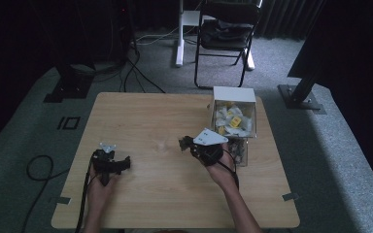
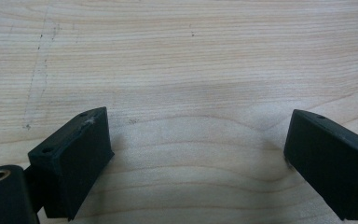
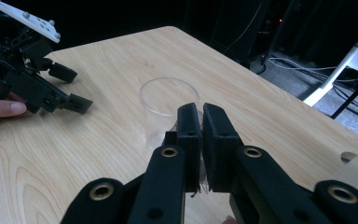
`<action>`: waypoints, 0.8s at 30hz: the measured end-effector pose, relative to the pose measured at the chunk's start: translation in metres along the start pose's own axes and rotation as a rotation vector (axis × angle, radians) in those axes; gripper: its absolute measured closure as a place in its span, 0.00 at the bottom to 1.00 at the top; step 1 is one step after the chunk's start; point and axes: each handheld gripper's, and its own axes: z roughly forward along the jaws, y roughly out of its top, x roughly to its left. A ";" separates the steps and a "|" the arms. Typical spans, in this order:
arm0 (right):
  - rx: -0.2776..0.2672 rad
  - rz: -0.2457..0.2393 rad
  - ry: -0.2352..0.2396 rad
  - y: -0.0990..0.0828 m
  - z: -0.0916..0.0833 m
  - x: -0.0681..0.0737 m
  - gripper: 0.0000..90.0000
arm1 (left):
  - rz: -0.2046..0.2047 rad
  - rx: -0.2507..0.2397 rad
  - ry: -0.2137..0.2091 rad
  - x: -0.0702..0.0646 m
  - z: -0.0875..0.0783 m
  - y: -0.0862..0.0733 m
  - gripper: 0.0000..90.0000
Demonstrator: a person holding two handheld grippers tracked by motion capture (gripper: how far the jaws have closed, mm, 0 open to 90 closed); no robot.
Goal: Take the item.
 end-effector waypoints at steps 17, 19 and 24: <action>-0.013 0.008 0.011 0.012 0.017 0.001 0.96 | 0.000 0.002 -0.001 0.000 0.000 0.000 0.09; -0.011 0.010 0.013 0.013 0.019 0.001 0.96 | 0.000 0.002 -0.001 0.000 0.000 0.000 0.09; -0.010 0.022 0.013 0.014 0.026 -0.001 0.96 | 0.000 0.002 -0.001 0.000 0.000 0.000 0.09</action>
